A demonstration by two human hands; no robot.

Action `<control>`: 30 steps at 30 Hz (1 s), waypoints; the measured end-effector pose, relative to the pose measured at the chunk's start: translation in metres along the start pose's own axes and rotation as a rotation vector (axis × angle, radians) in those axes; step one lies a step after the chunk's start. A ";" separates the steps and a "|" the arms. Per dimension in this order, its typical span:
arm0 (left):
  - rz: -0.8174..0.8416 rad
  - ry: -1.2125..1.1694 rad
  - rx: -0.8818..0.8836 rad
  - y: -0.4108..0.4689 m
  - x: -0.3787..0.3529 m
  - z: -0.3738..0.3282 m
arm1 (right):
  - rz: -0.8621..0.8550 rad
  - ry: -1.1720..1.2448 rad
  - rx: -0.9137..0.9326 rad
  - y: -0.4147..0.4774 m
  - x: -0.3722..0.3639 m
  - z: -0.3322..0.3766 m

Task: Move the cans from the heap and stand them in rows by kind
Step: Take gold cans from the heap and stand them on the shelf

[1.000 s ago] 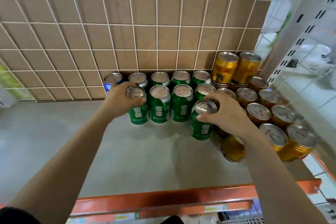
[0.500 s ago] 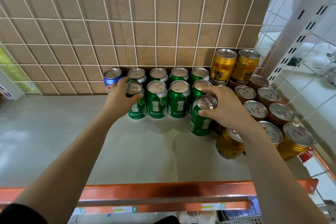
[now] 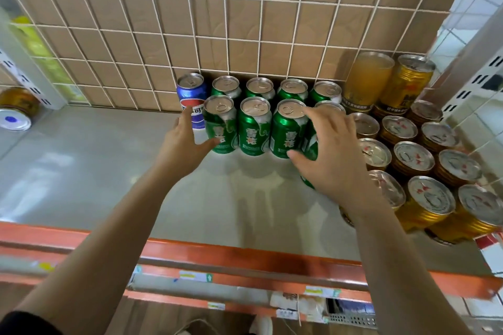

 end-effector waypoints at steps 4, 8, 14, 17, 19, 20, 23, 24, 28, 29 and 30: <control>-0.005 0.079 0.030 -0.017 0.019 0.017 | 0.017 0.045 0.110 -0.002 -0.024 0.047; -0.013 0.155 0.080 -0.033 0.051 0.046 | 0.122 0.067 0.201 -0.005 -0.056 0.101; -0.060 0.146 0.172 -0.068 0.118 0.120 | 0.241 0.111 0.327 -0.017 -0.111 0.202; -0.072 0.139 0.224 -0.088 0.161 0.166 | 0.286 0.154 0.371 -0.027 -0.142 0.269; -0.086 0.133 0.247 -0.100 0.190 0.195 | 0.305 0.188 0.389 -0.036 -0.158 0.314; -0.098 0.128 0.253 -0.104 0.203 0.208 | 0.307 0.189 0.408 -0.040 -0.166 0.334; -0.117 0.134 0.253 -0.112 0.238 0.245 | 0.317 0.176 0.447 -0.048 -0.190 0.386; -0.117 0.130 0.246 -0.113 0.248 0.254 | 0.321 0.175 0.448 -0.049 -0.196 0.400; -0.111 0.116 0.247 -0.115 0.277 0.281 | 0.347 0.151 0.419 -0.048 -0.212 0.436; -0.109 0.114 0.248 -0.114 0.283 0.288 | 0.354 0.141 0.409 -0.046 -0.214 0.443; -0.108 0.110 0.247 -0.112 0.288 0.293 | 0.360 0.137 0.395 -0.041 -0.217 0.449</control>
Point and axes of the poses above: each hand's wrist, its own y-axis towards the middle knuckle, its own x-axis out of the back of the hand, z = x × y, the point moved 4 cm from there along y, towards the middle knuckle, and after that the axes turned 2 degrees about -z, right-handed, at the moved point
